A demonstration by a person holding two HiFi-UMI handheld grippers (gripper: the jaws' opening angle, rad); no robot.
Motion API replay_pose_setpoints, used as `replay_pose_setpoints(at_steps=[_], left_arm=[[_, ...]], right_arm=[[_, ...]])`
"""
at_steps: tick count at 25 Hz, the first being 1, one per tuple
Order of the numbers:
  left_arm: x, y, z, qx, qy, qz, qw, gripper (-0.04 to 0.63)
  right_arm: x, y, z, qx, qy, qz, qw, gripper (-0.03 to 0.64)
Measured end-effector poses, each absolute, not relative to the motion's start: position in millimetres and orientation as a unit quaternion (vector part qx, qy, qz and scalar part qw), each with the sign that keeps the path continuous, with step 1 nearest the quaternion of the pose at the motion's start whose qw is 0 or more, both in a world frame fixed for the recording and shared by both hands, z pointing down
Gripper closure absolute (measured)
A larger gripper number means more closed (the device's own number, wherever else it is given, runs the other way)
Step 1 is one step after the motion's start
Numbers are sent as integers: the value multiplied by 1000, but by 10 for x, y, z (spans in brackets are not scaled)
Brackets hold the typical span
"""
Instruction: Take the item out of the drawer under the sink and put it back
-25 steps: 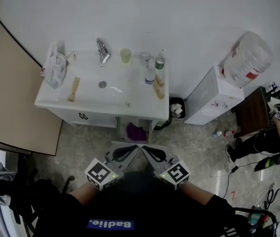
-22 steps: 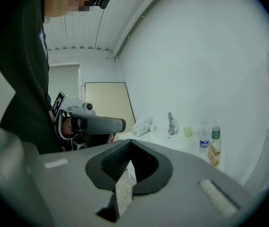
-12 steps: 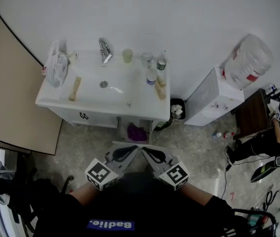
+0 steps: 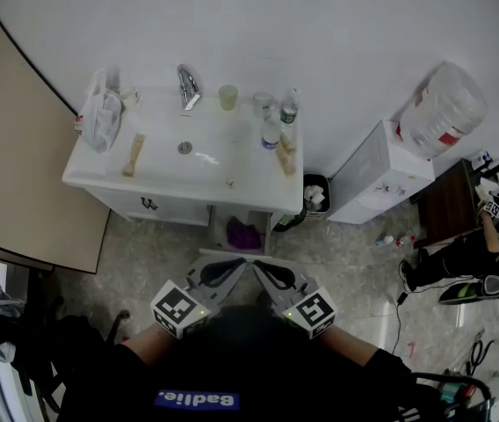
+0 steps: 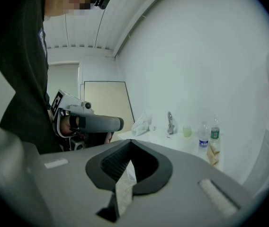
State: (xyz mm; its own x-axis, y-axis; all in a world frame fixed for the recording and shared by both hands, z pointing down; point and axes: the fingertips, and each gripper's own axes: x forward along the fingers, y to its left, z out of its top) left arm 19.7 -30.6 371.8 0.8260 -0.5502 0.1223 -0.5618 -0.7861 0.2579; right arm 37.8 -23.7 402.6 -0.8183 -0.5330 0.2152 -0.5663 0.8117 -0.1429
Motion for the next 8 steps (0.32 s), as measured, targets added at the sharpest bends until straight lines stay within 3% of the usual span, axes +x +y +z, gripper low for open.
replay_pose_setpoints(at_steps=[8], left_arm=[[182,-295,3732,945,-292,22,142,591]], right_arm=[[365,-236,4047,294,-947,102,86,617]])
